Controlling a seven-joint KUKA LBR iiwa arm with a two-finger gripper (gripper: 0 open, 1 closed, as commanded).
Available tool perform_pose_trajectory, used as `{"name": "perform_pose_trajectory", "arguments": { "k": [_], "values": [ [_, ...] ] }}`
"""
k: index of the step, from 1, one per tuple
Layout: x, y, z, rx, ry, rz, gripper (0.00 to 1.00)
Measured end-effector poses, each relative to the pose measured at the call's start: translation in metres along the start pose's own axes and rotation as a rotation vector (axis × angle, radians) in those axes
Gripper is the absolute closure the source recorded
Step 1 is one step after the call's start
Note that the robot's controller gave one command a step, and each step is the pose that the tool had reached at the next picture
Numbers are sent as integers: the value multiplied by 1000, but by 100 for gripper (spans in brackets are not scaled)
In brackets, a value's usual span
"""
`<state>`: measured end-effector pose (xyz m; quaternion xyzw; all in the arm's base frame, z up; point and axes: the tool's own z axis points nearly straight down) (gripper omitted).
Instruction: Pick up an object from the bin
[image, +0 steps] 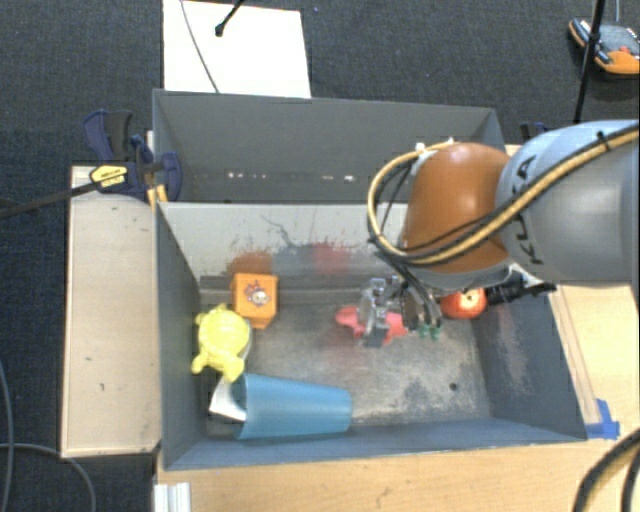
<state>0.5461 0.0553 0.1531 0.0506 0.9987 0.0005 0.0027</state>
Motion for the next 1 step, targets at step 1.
{"name": "perform_pose_trajectory", "arguments": {
  "k": [1],
  "values": [
    [-12, -33, -122, 1, 3, -2, 100]
  ]
}}
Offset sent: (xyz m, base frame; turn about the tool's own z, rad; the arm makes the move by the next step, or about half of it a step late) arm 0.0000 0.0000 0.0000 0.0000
